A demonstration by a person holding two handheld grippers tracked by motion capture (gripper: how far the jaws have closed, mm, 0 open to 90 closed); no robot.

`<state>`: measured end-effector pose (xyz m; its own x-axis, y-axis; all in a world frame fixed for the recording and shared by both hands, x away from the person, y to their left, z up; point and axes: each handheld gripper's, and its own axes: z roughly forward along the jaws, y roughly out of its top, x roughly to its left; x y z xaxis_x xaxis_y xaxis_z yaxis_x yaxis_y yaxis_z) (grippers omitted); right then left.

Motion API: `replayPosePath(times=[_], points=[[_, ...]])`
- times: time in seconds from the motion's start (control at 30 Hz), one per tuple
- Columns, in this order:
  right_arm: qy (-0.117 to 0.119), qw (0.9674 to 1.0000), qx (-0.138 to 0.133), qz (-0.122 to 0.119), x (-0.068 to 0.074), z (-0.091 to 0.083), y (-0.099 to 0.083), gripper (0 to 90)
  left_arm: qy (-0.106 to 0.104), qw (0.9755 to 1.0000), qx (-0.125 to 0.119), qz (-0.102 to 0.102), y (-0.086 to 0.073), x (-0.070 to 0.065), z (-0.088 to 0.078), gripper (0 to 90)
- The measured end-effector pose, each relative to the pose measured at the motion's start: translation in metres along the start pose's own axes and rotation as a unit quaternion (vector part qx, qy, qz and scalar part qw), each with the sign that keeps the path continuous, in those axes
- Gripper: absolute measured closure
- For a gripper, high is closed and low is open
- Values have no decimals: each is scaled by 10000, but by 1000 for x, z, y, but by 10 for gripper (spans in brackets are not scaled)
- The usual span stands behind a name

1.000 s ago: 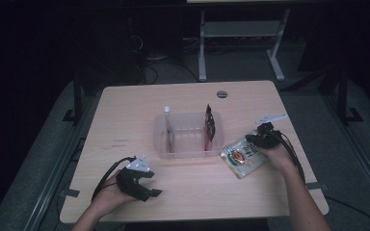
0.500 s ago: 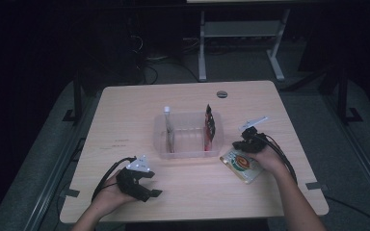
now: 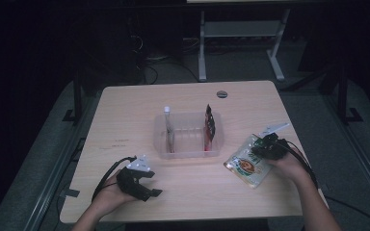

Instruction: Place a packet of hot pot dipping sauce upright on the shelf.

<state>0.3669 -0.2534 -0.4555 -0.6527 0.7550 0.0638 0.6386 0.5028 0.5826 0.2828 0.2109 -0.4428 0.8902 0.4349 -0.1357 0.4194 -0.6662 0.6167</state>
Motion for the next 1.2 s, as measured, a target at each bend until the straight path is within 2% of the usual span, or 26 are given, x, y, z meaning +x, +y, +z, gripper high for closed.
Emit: replayPosePath(times=[0.13,0.3,0.33,0.43,0.6,0.7,0.83,0.87,0.9,1.0,1.2], points=[[93,9999,66,-80,4,3,0,900,15,10000,4,48,0,-1,0,250],[344,9990,145,-232,26,5,2,899,5,10000,-20,-9,0,-1,0,250],[390,9987,155,-303,31,6,3,899,19,10000,-25,33,0,-1,0,250],[504,9972,180,-517,48,8,6,899,20,10000,-10,33,0,-1,-1,250],[695,9944,202,-764,68,12,10,899,-1,10000,-52,1,1,-2,0,250],[895,9913,204,-938,83,15,12,899,-3,10000,-78,19,1,-2,1,250],[982,9883,226,-1147,97,18,17,898,-36,10000,-67,56,2,-3,0,254],[1032,9877,208,-1159,99,18,18,898,-45,9999,-108,21,3,-4,1,258],[1078,9873,194,-1149,100,18,19,898,-35,9999,-117,75,3,-5,0,283],[1069,9876,183,-1137,97,11,16,898,-67,9996,-227,126,5,-7,-3,361],[1002,9889,160,-1086,85,-10,-4,898,-143,9995,-268,133,8,-10,-7,546]])
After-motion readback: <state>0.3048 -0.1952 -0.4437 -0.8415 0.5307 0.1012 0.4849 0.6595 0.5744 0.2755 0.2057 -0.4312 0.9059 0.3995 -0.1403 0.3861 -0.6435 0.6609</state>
